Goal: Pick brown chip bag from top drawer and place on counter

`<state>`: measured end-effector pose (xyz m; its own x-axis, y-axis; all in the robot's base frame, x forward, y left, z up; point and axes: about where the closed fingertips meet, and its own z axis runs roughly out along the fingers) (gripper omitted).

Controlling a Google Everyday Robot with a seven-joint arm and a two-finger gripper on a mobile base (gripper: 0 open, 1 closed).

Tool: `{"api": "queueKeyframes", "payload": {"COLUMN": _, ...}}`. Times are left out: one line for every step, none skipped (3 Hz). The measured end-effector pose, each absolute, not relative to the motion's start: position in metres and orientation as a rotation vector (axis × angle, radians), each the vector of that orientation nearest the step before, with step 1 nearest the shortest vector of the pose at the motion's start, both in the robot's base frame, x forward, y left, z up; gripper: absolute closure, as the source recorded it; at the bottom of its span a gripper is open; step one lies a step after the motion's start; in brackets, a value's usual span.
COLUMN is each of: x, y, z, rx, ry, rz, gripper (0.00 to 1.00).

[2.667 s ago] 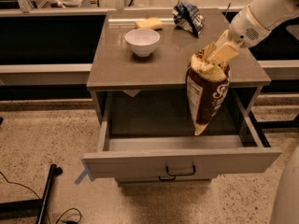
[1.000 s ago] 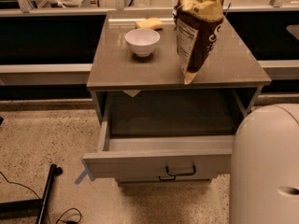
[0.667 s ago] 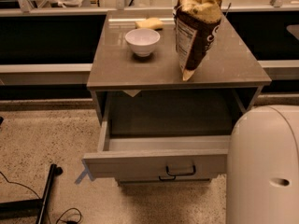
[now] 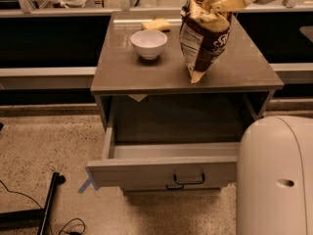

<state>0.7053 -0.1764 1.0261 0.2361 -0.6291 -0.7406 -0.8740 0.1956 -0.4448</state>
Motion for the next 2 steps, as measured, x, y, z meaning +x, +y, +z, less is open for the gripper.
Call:
{"api": "queueKeyframes", "payload": {"x": 0.714, "y": -0.207, "z": 1.005, "rx": -1.467, "ry": 1.588, "rz": 0.267, "gripper": 1.0}}
{"api": "queueKeyframes", "payload": {"x": 0.719, "y": -0.252, "z": 0.979, "rx": -1.377, "ry": 1.799, "rz": 0.202, "gripper": 0.73}}
